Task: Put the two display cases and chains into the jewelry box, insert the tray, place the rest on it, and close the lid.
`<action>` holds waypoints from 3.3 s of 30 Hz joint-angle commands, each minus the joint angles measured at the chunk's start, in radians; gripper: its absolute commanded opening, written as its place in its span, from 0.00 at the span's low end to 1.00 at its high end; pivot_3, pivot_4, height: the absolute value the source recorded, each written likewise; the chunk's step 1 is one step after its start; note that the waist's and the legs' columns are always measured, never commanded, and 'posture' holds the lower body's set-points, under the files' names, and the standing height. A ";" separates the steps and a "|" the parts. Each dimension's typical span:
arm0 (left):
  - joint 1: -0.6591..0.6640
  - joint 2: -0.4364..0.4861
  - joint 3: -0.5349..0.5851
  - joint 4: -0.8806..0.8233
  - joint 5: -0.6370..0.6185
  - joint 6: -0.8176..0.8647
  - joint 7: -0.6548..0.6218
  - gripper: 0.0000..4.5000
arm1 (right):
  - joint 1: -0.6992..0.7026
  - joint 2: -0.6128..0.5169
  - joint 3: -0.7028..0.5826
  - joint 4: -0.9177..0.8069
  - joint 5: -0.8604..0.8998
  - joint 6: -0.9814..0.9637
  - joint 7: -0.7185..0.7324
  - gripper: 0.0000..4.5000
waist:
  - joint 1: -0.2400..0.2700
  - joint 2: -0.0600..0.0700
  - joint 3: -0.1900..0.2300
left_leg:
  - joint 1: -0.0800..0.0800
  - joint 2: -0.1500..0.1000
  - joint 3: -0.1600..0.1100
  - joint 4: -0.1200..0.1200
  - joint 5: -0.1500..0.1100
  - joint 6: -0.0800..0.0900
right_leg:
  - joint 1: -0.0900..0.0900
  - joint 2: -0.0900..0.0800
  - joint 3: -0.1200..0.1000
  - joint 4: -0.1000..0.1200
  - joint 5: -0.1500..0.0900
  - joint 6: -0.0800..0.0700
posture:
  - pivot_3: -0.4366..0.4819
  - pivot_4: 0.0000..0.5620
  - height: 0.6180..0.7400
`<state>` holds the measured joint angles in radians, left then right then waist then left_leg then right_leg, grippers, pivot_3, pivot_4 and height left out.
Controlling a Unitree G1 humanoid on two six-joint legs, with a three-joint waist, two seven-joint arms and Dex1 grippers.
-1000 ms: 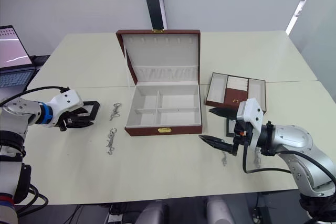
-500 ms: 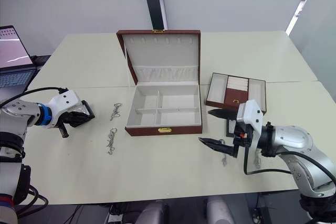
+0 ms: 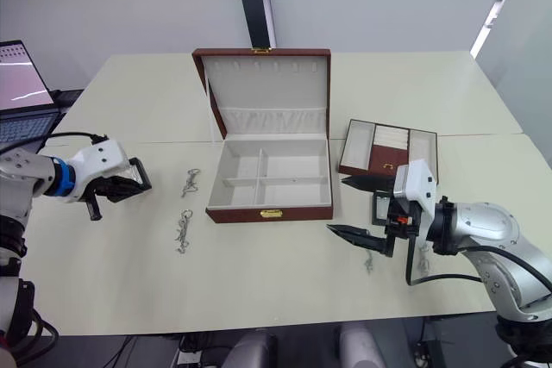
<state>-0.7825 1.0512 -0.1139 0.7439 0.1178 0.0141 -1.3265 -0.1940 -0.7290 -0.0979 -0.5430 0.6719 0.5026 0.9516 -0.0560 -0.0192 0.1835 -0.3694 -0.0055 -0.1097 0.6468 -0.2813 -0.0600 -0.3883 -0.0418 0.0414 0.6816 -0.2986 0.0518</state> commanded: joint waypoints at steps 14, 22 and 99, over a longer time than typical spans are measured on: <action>-0.185 -0.116 -0.050 -0.489 -0.149 0.414 -0.165 0.00 | 0.116 0.009 -0.081 -0.071 -0.023 -0.027 -0.123 1.00 | 0.002 0.000 0.000 | -0.001 0.000 0.000 0.001 0.000 0.000 | 0.000 0.000 0.000 0.000 0.000 0.000 | 0.48 0.27 1.00; -0.301 -0.285 -0.127 -0.457 -0.153 0.445 -0.147 0.00 | 0.186 0.020 -0.123 -0.124 -0.034 -0.021 -0.213 1.00 | 0.002 0.000 0.000 | -0.001 0.000 0.000 0.002 0.000 0.000 | 0.000 0.001 0.000 0.000 0.000 0.000 | 0.48 0.27 1.00; 0.124 -0.327 0.245 -0.667 -0.458 0.627 0.026 0.99 | 0.211 -0.125 -0.305 0.396 -0.085 -0.128 0.003 1.00 | 0.001 0.000 0.000 | -0.008 0.000 -0.003 0.014 -0.002 0.004 | 0.000 0.001 -0.001 0.002 0.001 0.001 | 0.48 0.27 1.00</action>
<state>-0.6704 0.6934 0.0594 0.1830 -0.2884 0.5825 -1.3421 0.0390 -0.8369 -0.3866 -0.1796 0.5984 0.4155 0.9188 -0.0551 -0.0194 0.1836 -0.3770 -0.0054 -0.1124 0.6611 -0.2836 -0.0561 -0.3886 -0.0408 0.0409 0.6833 -0.2979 0.0529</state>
